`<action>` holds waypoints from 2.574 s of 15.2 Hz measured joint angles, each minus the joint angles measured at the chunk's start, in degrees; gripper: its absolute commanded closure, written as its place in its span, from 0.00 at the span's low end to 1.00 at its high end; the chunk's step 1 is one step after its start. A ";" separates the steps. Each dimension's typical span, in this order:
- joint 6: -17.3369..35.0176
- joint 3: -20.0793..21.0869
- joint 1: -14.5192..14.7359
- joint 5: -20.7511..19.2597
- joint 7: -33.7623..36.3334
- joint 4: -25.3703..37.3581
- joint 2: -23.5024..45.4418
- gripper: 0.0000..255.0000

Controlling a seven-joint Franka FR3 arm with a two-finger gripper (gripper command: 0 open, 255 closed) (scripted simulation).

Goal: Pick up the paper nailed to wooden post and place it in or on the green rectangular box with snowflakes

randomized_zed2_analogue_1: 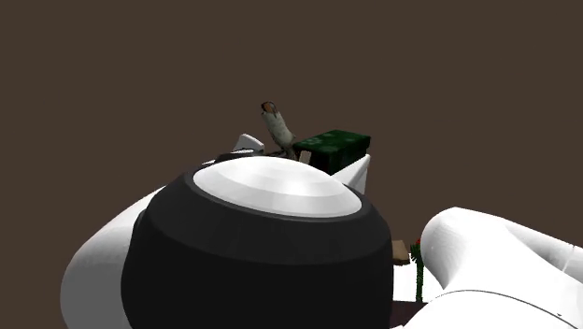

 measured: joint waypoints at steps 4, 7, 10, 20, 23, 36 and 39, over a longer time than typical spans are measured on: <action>0.20 0.05 0.00 0.06 0.06 -0.03 -0.06 1.00; -0.41 -0.30 -0.07 0.01 -0.58 0.50 0.44 1.00; -0.77 -1.69 0.36 -0.37 -1.83 0.62 1.35 1.00; -2.00 -7.08 1.97 -1.86 -6.55 1.11 4.54 1.00; -2.51 -8.55 2.31 -2.22 -7.96 1.61 5.44 1.00; -4.91 -14.78 3.64 -3.62 -14.20 4.47 9.36 1.00; -5.48 -16.03 3.95 -3.87 -15.51 5.17 10.16 1.00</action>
